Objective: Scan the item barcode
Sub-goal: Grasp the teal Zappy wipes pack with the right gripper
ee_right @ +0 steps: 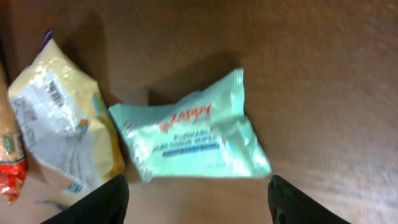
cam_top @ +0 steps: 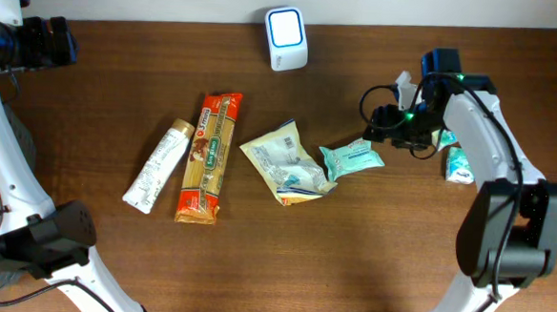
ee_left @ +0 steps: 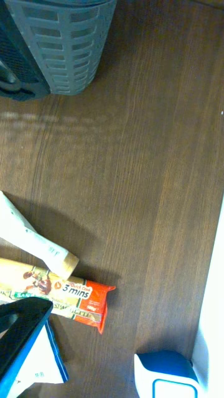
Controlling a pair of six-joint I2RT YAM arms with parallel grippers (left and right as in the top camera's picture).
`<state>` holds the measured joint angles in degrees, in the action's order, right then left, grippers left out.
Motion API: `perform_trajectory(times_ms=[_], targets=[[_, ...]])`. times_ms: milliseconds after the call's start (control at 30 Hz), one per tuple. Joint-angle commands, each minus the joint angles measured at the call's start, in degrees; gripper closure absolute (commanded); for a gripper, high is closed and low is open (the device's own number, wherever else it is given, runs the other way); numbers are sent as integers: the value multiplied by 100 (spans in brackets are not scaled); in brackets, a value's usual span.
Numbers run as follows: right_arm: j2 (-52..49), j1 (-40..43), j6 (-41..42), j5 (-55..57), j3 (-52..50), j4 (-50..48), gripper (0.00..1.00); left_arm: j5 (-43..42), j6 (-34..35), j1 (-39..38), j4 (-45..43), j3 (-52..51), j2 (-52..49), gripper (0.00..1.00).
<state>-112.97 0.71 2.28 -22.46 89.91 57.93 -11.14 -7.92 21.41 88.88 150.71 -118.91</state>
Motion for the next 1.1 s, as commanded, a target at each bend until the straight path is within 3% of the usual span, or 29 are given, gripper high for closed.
perform_trajectory(times_ms=[0, 133, 233, 333, 400, 467, 533, 633, 733, 933, 967, 1000, 1033, 1067], targets=[[-719, 149, -828, -501, 66, -144, 30, -42, -57, 13, -4, 61, 155, 1], [-1128, 282, -1532, -857, 63, -186, 30, -42, -57, 13, -4, 61, 155, 1], [-1403, 273, -1582, -933, 63, -177, 32, -42, -57, 13, -4, 61, 155, 1], [-1720, 273, -1709, -1344, 63, -28, 42, -42, -57, 13, -4, 61, 155, 1], [-1860, 269, -1707, -1447, 39, 28, 55, -42, -57, 13, -4, 61, 155, 1], [-1867, 269, -1705, -1445, 4, 33, 89, -42, -57, 13, -4, 61, 155, 1], [-1862, 282, -1700, -1556, 28, 70, 96, -42, -57, 2, -4, 61, 155, 1], [-1731, 356, -1703, -1633, 400, 509, 96, -42, -57, 4, -4, 61, 155, 1], [-988, 330, -1545, -1296, 953, 977, 96, -42, -57, 2, -4, 61, 155, 1], [424, -479, -391, 1016, 1174, 1274, 96, -42, -57, 4, -4, 61, 155, 1], [455, -708, -190, 1224, 1174, 1255, 81, -42, -57, 2, -4, 61, 155, 1], [369, -750, -90, 1196, 1167, 1207, 53, -42, -57, 2, -4, 61, 155, 0], [245, -719, -68, 1071, 1163, 1169, 40, -42, -57, 2, -4, 61, 155, 1], [87, -621, -74, 885, 1163, 1147, 36, -42, -57, 2, -4, 61, 155, 1]])
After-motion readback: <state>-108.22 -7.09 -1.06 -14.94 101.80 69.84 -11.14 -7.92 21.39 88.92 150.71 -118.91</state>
